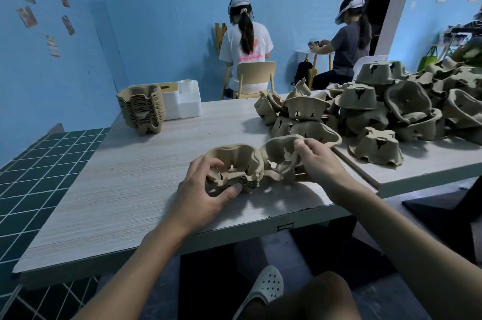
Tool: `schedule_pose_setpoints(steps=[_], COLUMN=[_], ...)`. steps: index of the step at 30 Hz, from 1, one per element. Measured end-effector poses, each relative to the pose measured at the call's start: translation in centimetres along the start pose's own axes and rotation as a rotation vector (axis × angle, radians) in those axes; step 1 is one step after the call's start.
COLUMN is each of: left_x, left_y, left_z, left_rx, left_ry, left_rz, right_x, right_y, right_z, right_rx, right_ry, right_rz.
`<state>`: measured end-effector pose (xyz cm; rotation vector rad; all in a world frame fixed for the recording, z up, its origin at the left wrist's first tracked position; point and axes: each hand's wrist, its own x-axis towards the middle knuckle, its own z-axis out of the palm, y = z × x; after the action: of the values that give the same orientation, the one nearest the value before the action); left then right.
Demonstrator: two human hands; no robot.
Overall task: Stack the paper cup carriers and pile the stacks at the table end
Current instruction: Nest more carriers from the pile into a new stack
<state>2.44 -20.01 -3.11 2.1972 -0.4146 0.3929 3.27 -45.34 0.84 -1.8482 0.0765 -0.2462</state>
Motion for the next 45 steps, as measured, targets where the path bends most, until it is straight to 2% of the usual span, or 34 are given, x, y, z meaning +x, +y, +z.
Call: schedule_pose_setpoints(steps=[3,5,9,11,13,22,25,28,33,39,42,45], left_x=[0.1,0.1,0.0,0.0,0.0,-0.1,-0.1,0.0,0.1,-0.1,-0.1,0.0], left_y=[-0.1,-0.1,0.2,0.1,0.1,0.0,0.0,-0.1,-0.1,-0.3,0.0,-0.4], left_z=[0.0,0.0,-0.1,0.0,-0.1,-0.1,0.0,0.0,0.1,0.2,0.1,0.2], left_rx=[-0.001,-0.011,-0.026,-0.031,-0.036,-0.079,-0.085,-0.121,-0.236,-0.283,-0.258,-0.233], left_ry=[-0.001,-0.008,-0.008,-0.003,-0.003,0.076,0.054,-0.005,-0.031,-0.009,-0.016,-0.002], left_rz=[-0.005,-0.003,0.003,0.003,0.009,0.022,-0.005,-0.044,-0.043,-0.033,-0.026,-0.020], right_x=[-0.1,-0.5,-1.1,-1.3,-1.3,-0.8,-1.2,-2.0,-3.5,-3.7,-3.2,-1.4], right_y=[0.7,0.7,1.0,1.5,1.8,2.0,0.8,-0.8,-3.2,-2.6,-2.3,-0.6], right_z=[-0.6,-1.0,-1.6,-1.8,-1.9,-1.6,-1.2,0.2,3.9,4.9,3.2,0.7], right_rx=[-0.379,-0.497,-0.619,-0.601,-0.593,-0.490,-0.400,-0.296,-0.208,-0.393,-0.381,-0.455], right_ry=[0.092,0.094,-0.083,-0.146,-0.128,0.192,0.256,0.227,0.060,-0.101,-0.032,0.161], right_rz=[-0.132,-0.216,-0.262,-0.235,-0.237,-0.366,-0.420,-0.466,-0.471,-0.422,-0.409,-0.398])
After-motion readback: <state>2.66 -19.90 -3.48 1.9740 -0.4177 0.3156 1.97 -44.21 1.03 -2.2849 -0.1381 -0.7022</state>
